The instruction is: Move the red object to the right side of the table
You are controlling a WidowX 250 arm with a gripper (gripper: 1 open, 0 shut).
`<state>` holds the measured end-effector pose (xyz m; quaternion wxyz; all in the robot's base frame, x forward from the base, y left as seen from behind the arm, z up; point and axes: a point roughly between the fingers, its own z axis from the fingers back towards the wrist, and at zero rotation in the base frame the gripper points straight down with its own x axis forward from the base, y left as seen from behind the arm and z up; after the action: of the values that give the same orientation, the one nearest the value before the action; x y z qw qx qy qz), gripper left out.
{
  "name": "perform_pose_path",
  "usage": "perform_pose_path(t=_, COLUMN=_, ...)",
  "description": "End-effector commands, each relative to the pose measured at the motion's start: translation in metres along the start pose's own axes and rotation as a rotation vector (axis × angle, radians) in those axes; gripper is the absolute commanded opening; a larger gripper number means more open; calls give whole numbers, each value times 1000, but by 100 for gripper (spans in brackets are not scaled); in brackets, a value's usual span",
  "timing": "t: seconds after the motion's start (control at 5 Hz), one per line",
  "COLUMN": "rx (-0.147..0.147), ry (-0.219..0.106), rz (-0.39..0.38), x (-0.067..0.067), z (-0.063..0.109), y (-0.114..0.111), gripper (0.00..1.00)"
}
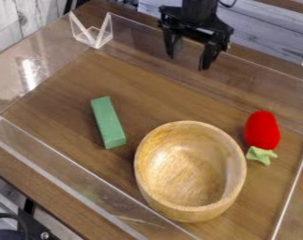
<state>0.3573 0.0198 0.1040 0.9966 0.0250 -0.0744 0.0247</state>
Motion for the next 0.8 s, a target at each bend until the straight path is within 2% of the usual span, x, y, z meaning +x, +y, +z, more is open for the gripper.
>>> perform_pose_path(t=0.0, rx=24, ry=-69, rz=61, x=16, z=22, y=4, gripper=100)
perform_pose_path(t=0.2, rx=19, ry=-84, rz=0, x=20, z=23, y=0, gripper=100)
perform_pose_path(t=0.6, rx=16, ry=-74, rz=-79, x=20, z=17, y=-5, gripper=100)
